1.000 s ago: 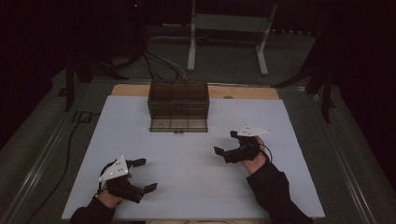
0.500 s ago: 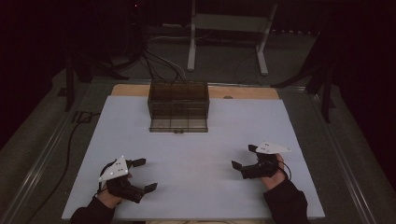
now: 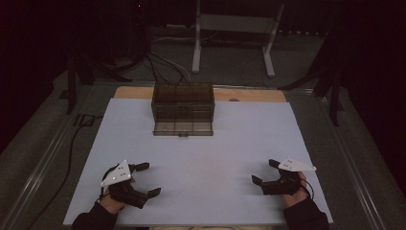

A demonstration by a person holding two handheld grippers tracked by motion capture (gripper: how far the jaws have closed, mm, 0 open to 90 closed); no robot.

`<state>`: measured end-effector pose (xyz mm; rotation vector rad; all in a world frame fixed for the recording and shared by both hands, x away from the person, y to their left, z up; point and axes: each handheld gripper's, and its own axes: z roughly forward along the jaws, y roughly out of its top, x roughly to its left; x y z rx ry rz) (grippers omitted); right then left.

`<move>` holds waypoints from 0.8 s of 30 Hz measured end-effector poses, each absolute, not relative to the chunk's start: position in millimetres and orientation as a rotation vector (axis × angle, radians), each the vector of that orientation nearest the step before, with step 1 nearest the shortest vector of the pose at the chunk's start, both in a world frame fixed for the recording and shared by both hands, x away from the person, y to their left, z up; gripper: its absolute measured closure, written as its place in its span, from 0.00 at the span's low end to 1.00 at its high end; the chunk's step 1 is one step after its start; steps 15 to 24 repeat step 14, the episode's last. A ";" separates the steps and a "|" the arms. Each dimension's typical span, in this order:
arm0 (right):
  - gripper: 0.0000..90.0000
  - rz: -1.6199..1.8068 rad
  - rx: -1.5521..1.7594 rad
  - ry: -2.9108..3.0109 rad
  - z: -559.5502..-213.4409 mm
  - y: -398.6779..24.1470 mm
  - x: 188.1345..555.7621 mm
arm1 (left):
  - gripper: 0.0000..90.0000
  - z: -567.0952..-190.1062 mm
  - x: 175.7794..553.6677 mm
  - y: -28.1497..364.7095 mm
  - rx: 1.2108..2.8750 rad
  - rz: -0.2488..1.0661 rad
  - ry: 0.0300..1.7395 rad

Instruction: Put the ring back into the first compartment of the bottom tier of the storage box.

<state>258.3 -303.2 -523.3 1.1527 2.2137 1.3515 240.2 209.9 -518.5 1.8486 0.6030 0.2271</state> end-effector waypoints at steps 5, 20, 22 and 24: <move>0.01 1.355 1.184 2.201 -528.5 -313.0 252.5 | 0.01 -519.1 240.6 208.8 1.852 0.225 0.604; 0.01 1.323 1.125 2.233 -530.0 -305.2 253.3 | 0.01 -519.2 240.9 208.6 1.854 0.225 0.604; 0.01 1.323 1.125 2.233 -530.0 -305.2 253.3 | 0.01 -519.2 240.9 208.6 1.854 0.225 0.604; 0.01 1.323 1.125 2.233 -530.0 -305.2 253.3 | 0.01 -519.2 240.9 208.6 1.854 0.225 0.604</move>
